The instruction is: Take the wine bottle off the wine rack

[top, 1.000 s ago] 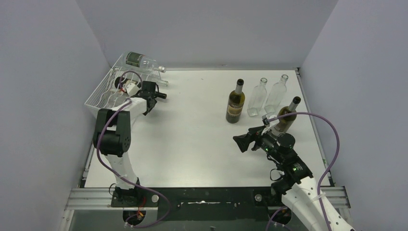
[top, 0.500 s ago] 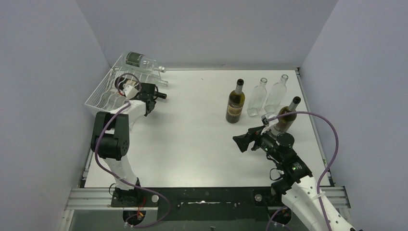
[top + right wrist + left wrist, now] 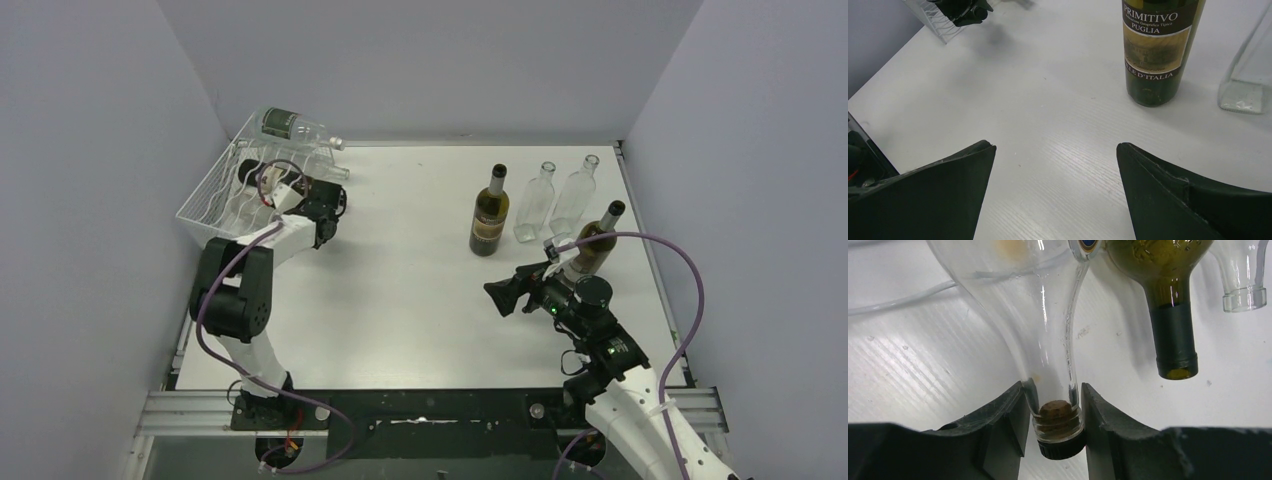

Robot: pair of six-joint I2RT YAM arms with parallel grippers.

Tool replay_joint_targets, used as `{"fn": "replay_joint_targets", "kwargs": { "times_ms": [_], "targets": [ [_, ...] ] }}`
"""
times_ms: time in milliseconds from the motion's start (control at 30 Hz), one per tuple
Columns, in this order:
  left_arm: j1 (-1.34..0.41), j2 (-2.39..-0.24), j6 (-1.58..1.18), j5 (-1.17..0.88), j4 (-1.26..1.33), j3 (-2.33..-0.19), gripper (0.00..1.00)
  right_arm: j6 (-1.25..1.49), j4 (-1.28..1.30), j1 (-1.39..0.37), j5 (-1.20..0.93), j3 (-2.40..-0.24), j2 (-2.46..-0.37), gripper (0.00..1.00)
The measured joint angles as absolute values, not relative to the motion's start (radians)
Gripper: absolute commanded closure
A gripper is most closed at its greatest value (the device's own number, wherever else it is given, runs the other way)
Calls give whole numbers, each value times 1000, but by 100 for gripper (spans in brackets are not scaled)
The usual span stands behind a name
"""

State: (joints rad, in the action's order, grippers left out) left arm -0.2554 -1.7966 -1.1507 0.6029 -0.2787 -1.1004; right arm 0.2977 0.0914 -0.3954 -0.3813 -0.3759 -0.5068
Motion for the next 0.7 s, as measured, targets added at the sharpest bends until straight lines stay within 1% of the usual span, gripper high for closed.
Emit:
{"fn": "replay_joint_targets", "kwargs": {
  "times_ms": [267,567,700],
  "targets": [
    [-295,-1713,-1194,622,-316,-1052,100,298,90,-400,-382,-376,-517,2],
    [-361,-1565,-1241,592,-357,-917,100,299,50,-426,-383,-376,-568,2],
    [-390,-1555,-1200,598,-300,-866,100,299,30,-439,-382,-376,-591,2]
  ]
}}
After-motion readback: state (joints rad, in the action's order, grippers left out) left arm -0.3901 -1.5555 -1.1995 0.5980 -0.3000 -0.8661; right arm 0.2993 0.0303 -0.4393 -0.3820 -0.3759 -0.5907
